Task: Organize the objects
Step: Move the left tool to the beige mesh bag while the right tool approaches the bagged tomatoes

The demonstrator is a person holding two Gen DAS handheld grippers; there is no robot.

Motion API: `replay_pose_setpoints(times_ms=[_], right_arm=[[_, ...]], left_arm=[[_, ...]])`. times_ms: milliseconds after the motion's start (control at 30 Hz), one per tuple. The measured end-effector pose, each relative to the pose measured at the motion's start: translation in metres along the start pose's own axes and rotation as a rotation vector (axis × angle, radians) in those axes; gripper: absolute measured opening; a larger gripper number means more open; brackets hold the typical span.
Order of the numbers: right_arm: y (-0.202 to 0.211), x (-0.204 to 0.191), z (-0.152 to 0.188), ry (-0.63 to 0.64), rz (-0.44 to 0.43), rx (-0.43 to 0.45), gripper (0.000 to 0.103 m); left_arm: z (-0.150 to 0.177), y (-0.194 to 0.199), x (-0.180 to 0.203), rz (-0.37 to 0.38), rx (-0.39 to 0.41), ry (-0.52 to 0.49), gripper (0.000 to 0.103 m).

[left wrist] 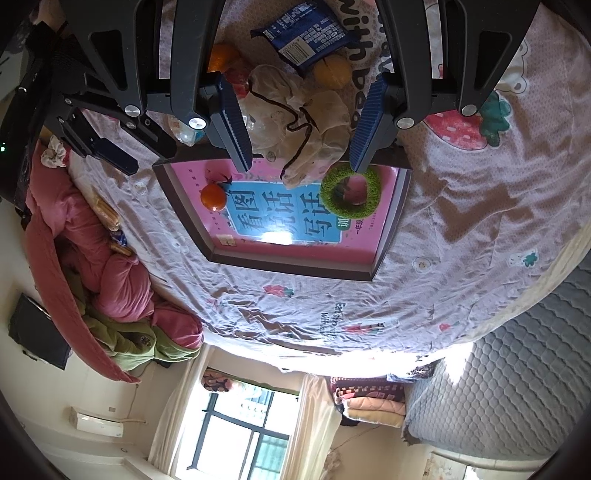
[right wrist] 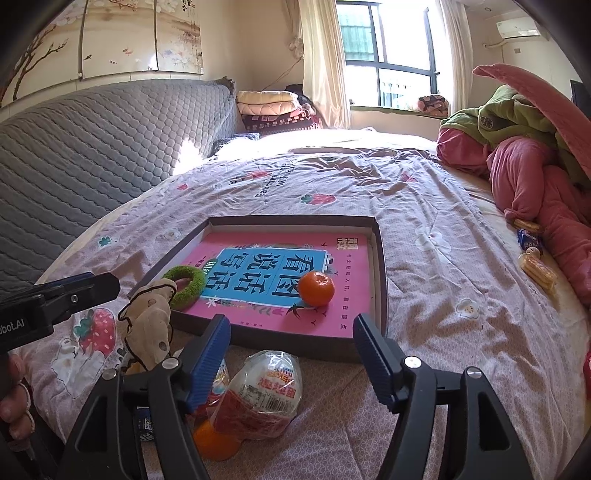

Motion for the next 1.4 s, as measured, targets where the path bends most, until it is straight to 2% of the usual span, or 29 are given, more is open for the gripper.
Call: replay_pose_setpoints(times_ms=[300, 800, 1100, 1400], right_arm=[[-0.006, -0.003, 0.014, -0.001, 0.009, -0.045, 0.069], [-0.022, 0.001, 0.027, -0.046, 0.015, -0.122, 0.069], [-0.027, 0.003, 0.034, -0.074, 0.007, -0.164, 0.069], [-0.034, 0.007, 0.041, -0.121, -0.017, -0.225, 0.069]], left_arm=[[0.005, -0.013, 0.012, -0.015, -0.034, 0.004, 0.058], [0.012, -0.044, 0.010, -0.071, -0.090, 0.040, 0.058], [0.025, -0.055, -0.005, -0.110, -0.134, 0.054, 0.058], [0.037, -0.062, -0.022, -0.113, -0.168, 0.082, 0.058]])
Point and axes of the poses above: each gripper's, at about its wrist camera, not at the fingertips, and y roughly against the way its jaws point, x to its right, z to its underside, the point moved 4 cm from there along -y, roughly the way its jaws point, and after that the axes turned 11 degrees about -y, right-handed, at the moved point
